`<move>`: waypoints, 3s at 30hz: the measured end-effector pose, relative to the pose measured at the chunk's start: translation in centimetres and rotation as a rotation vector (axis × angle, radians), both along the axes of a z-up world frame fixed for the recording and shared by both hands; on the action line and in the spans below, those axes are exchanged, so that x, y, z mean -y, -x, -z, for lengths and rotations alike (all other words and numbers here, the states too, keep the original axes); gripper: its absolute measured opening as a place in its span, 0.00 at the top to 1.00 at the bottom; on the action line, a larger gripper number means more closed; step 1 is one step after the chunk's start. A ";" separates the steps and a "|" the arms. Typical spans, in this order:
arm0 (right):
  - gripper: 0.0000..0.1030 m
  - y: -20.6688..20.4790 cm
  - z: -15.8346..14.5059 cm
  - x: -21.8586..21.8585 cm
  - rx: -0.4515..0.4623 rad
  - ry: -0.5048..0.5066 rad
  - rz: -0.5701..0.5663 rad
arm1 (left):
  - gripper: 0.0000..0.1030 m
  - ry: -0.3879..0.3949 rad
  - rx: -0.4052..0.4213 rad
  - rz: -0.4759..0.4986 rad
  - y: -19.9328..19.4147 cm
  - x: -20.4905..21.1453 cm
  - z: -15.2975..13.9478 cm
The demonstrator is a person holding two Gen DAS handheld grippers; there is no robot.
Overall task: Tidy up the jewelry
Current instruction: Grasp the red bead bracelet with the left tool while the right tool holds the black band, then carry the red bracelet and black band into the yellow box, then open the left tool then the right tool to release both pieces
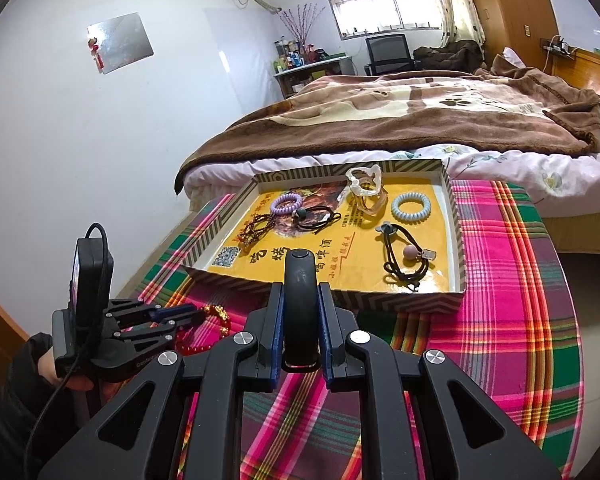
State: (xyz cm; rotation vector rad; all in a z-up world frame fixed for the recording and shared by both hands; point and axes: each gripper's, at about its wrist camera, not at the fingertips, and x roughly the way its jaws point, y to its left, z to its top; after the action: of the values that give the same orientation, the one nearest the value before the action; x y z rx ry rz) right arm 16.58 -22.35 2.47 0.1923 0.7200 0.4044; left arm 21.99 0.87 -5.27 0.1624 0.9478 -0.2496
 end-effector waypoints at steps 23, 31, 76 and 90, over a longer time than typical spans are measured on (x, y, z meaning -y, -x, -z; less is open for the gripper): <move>0.85 1.5 -1.6 0.6 0.045 -0.014 0.022 | 0.91 0.118 0.130 -0.020 2.9 -0.9 -6.4; 0.85 1.5 -2.4 1.0 0.062 -0.015 0.033 | 0.91 0.141 0.185 0.003 3.1 -0.6 -9.5; 0.85 -16.2 2.5 5.1 -0.074 0.107 0.218 | 0.90 0.227 0.053 0.009 -11.7 3.4 -3.8; 0.85 -18.3 4.0 4.1 -0.091 0.157 0.205 | 0.88 0.149 0.036 -0.054 -12.8 2.4 -2.2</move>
State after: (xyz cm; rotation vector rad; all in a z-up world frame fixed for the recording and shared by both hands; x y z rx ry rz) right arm 34.86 -26.42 -1.55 0.1356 0.8098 0.1433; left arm 34.80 -1.53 -3.11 0.0038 0.8933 -0.2656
